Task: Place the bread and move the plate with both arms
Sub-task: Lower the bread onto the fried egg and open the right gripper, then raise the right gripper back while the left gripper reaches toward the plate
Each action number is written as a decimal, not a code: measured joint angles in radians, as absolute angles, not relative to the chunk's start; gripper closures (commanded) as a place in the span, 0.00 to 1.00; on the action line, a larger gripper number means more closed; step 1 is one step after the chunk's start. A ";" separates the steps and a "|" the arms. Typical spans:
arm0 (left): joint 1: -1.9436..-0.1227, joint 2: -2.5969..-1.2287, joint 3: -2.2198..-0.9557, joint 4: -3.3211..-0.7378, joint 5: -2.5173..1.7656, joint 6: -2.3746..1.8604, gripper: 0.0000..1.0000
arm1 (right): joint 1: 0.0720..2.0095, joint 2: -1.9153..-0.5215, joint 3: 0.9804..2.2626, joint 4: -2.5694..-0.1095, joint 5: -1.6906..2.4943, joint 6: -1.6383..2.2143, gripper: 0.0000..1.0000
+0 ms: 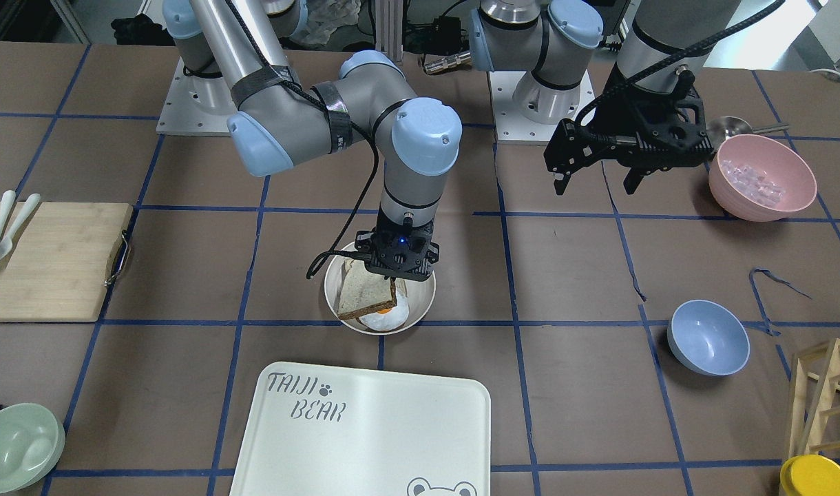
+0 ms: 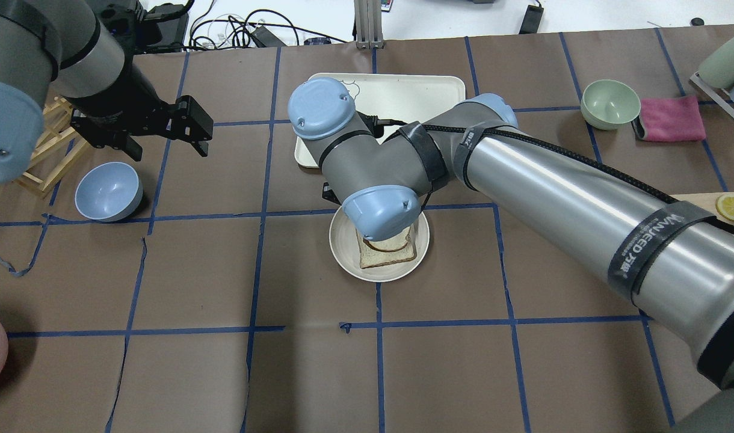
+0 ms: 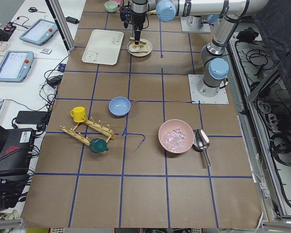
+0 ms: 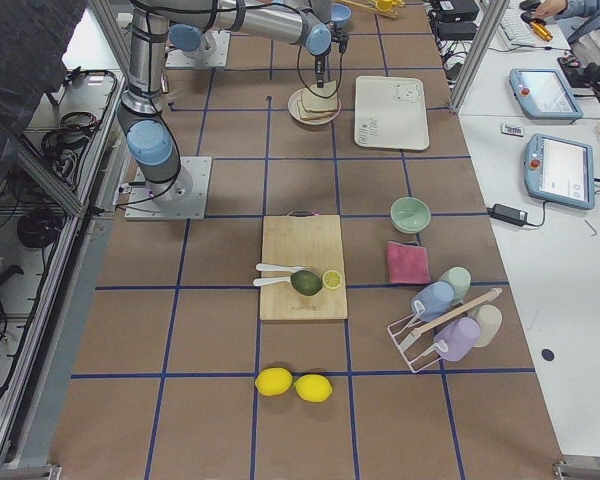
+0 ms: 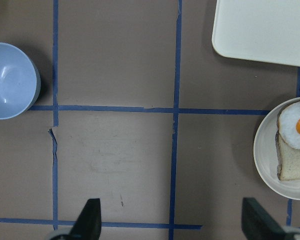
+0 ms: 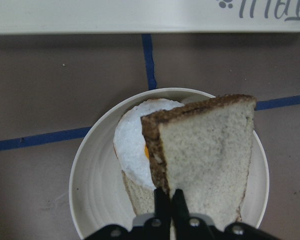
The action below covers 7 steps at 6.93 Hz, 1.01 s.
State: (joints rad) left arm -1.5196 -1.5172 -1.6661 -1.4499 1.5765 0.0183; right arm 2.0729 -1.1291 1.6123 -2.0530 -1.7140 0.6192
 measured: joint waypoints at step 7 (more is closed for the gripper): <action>-1.517 -1.540 -1.667 -1.447 1.578 0.017 0.00 | 1.950 -1.203 1.600 -2.057 -1.579 0.458 0.00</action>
State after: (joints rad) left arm -1.5168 -1.5400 -1.6674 -1.4473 1.5781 0.0174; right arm 1.9498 -1.2028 1.6004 -2.0574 -1.5790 0.4575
